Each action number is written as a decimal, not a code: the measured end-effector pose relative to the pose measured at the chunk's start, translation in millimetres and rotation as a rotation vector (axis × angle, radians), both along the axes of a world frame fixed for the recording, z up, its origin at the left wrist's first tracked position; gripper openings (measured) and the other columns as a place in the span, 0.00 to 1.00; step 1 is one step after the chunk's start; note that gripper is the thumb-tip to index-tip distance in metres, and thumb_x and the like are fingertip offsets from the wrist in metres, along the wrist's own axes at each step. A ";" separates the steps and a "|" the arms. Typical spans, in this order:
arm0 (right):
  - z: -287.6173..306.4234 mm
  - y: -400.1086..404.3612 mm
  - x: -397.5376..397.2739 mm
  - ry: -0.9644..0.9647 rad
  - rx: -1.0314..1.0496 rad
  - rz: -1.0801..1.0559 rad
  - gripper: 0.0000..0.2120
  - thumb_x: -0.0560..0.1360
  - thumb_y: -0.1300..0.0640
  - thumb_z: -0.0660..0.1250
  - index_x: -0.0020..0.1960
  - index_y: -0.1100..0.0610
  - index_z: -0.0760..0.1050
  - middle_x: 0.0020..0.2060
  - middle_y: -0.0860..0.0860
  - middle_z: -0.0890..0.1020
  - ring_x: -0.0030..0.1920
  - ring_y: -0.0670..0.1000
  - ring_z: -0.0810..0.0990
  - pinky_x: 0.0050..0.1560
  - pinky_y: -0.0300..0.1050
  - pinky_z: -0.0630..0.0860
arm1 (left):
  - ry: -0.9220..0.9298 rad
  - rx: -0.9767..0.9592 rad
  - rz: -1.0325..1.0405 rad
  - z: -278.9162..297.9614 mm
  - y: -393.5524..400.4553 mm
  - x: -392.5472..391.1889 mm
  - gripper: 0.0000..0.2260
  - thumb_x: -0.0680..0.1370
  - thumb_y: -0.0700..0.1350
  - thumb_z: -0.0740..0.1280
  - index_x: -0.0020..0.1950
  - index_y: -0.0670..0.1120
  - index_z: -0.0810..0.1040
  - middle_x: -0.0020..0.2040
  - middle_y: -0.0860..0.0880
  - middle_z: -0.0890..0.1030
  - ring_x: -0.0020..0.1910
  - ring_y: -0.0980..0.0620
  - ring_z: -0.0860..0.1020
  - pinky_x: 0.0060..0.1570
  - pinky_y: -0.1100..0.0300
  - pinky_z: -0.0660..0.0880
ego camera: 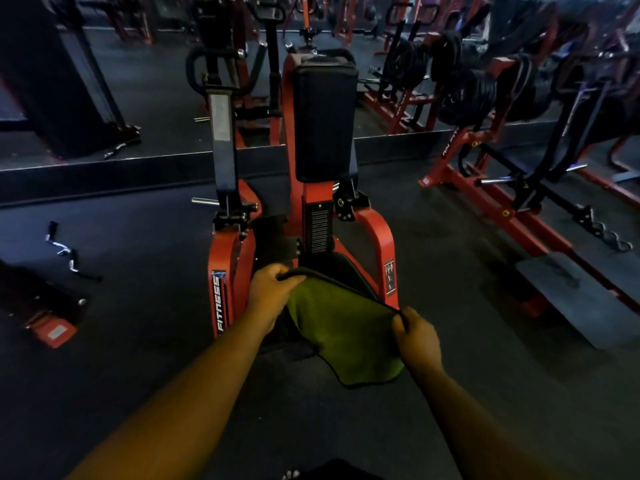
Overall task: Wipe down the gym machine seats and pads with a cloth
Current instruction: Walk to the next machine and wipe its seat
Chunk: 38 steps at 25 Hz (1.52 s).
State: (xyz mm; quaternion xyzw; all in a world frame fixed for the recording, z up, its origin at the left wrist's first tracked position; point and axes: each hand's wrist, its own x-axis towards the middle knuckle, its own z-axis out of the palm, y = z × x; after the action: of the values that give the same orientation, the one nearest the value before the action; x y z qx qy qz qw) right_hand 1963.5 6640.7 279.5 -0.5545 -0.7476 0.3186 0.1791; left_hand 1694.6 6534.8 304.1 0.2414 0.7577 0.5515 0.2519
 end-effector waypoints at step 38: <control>80.7 65.8 -40.7 0.263 0.093 0.452 0.08 0.78 0.48 0.70 0.43 0.48 0.76 0.29 0.50 0.83 0.28 0.48 0.82 0.36 0.52 0.81 | 0.538 0.041 -0.468 32.4 62.6 84.9 0.17 0.77 0.41 0.72 0.66 0.44 0.80 0.60 0.45 0.81 0.60 0.51 0.78 0.61 0.61 0.72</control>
State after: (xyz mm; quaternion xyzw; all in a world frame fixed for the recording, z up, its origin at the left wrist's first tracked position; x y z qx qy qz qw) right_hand 1922.8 6706.4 360.2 -0.3187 -0.8366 0.3852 0.2241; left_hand 1779.5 6597.4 336.5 0.5501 0.7098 0.4106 0.1578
